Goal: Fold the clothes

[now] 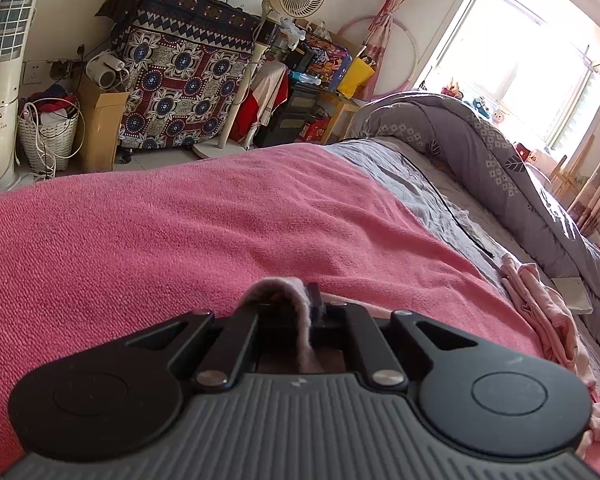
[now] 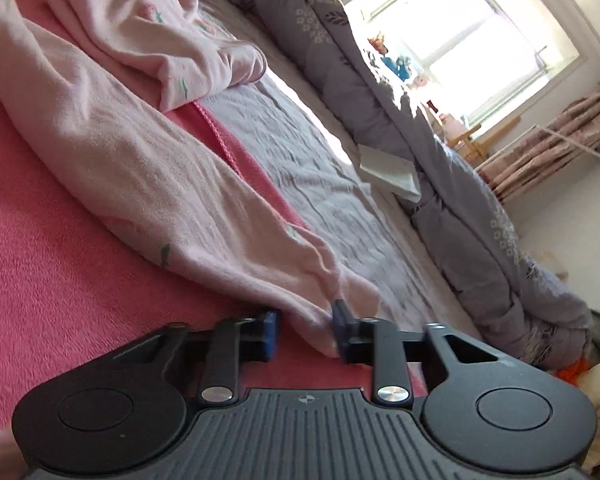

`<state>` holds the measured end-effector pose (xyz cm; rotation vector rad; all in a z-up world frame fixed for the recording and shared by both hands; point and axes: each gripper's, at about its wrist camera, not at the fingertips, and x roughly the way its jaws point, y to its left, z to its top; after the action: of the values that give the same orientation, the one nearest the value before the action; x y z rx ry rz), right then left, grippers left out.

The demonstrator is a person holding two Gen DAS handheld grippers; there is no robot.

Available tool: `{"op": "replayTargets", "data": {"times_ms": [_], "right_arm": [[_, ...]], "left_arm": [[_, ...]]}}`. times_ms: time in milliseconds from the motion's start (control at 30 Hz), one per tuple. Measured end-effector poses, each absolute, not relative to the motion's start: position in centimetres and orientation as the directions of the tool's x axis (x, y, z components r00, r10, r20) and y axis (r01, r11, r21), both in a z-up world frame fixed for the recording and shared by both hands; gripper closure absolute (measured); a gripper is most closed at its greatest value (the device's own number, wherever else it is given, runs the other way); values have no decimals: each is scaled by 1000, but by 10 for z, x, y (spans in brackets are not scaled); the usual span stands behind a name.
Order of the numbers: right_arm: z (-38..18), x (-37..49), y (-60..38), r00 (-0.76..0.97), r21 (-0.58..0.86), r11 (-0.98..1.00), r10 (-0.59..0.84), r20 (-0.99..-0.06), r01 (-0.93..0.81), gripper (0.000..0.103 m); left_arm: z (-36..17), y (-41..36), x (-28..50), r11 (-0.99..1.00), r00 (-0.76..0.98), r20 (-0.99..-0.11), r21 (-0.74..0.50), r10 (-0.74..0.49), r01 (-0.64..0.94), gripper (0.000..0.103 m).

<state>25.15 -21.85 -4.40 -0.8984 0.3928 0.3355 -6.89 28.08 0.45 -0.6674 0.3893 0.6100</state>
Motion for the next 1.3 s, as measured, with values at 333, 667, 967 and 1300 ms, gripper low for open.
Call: {"op": "replayTargets", "data": {"times_ms": [333, 667, 967, 1300], "right_arm": [[76, 180, -287, 906, -469, 801, 203, -372, -372, 96], [115, 222, -302, 858, -305, 880, 190, -476, -364, 85], [-12, 345, -240, 817, -227, 953, 34, -575, -199, 36], [40, 281, -323, 825, 99, 981, 195, -531, -168, 29]], "left_arm": [[1, 289, -79, 595, 794, -482, -534, 370, -601, 95], [-2, 292, -81, 580, 807, -466, -564, 364, -587, 95], [-8, 296, -80, 564, 819, -455, -596, 349, -571, 95], [-12, 298, -81, 548, 827, -449, -620, 339, -561, 93]]}}
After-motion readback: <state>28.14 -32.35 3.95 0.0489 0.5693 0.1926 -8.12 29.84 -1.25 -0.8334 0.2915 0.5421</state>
